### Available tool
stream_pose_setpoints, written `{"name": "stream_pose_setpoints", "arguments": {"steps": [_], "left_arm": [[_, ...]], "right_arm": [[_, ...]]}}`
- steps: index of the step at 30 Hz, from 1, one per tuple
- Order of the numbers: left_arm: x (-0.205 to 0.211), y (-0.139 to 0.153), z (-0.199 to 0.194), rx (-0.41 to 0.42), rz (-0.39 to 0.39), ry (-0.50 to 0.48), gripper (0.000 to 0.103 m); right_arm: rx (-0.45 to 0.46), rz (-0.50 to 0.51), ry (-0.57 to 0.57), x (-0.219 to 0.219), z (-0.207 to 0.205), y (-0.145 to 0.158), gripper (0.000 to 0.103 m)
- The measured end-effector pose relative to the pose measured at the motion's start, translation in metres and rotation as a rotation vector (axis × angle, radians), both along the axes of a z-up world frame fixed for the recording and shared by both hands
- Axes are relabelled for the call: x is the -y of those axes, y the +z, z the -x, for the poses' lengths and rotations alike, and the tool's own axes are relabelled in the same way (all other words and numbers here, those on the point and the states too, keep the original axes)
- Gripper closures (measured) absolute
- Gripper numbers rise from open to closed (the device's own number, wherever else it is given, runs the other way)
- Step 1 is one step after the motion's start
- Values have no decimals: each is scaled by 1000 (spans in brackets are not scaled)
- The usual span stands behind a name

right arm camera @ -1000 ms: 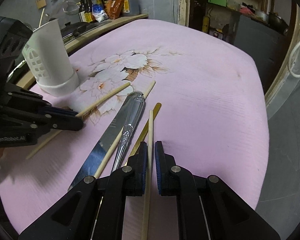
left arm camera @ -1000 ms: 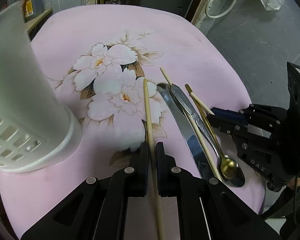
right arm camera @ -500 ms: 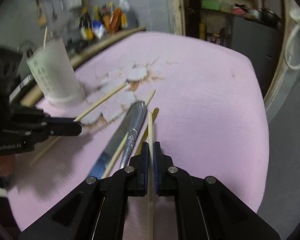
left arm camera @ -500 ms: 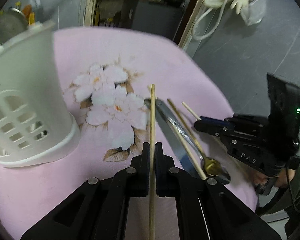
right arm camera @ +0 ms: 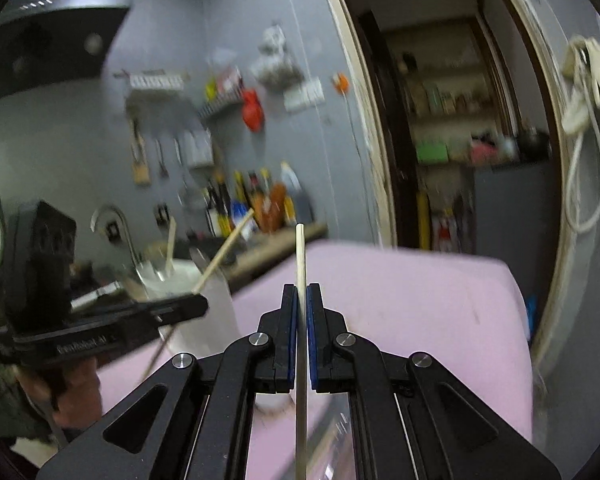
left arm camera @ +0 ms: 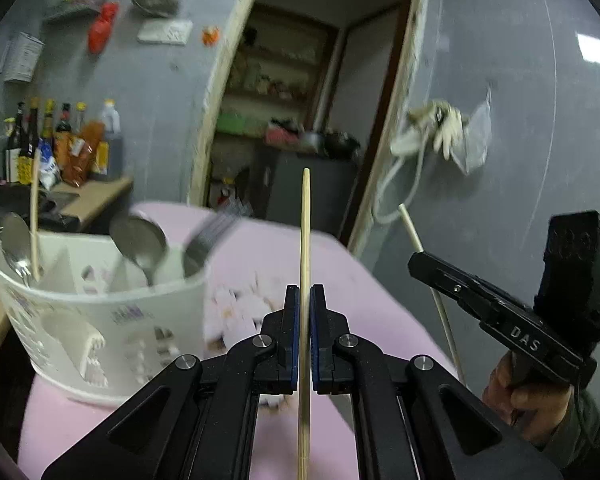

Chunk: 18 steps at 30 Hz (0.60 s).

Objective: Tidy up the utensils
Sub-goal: 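Lift the chopsticks with both grippers and carry them toward the caddy, then lower both chopsticks into the caddy and open both grippers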

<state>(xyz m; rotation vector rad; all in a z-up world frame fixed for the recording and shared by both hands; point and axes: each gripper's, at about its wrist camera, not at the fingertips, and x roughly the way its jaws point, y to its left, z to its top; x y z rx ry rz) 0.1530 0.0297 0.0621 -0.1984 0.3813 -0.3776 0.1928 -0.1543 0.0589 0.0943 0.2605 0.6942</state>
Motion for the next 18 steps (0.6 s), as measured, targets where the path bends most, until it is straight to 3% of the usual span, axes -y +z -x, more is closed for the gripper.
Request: {"name": "stream_pose_setpoints", "arguments": {"steps": [6, 12, 18], "left_arm": [[-33, 32, -4, 116, 41, 89, 100], [-79, 61, -17, 199, 74, 174, 100], [-139, 71, -37, 254, 140, 285, 100]], "right_arm": [[123, -119, 55, -25, -3, 38, 100], [165, -257, 94, -55, -28, 65, 100], [182, -399, 99, -88, -52, 72, 100]]}}
